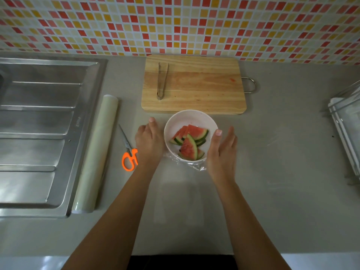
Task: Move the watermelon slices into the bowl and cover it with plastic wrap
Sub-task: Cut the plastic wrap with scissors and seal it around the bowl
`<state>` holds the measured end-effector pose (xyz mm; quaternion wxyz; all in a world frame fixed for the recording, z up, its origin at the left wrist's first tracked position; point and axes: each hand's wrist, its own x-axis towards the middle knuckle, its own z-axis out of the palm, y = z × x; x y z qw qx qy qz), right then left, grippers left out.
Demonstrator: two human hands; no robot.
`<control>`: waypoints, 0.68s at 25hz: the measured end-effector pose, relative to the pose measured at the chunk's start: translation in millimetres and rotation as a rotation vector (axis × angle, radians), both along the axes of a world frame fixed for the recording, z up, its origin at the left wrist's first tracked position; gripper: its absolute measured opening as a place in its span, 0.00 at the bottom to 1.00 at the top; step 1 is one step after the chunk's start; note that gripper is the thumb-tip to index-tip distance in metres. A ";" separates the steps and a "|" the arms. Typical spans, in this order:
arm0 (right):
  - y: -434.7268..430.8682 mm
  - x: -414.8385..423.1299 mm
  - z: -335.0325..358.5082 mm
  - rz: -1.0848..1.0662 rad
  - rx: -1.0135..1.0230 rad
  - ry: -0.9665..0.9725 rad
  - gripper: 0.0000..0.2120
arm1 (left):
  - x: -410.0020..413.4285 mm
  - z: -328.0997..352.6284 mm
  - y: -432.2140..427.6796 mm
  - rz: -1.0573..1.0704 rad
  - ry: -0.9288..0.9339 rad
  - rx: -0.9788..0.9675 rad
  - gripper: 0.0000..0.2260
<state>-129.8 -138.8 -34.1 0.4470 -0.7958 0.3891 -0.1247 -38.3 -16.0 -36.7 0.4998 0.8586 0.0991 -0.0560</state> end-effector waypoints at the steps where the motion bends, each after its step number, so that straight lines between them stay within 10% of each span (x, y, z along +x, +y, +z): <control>1: 1.7 -1.8 -0.1 -0.012 0.012 0.019 0.38 | 6.9 3.0 -0.2 -0.061 -0.028 0.016 0.22; 5: 15.1 2.4 1.0 0.061 0.123 0.027 0.47 | 19.9 10.0 -10.0 -0.316 0.094 0.020 0.22; 17: -40.9 29.1 5.0 0.484 0.066 0.165 0.40 | -31.9 2.0 -10.1 -0.054 0.100 -0.039 0.18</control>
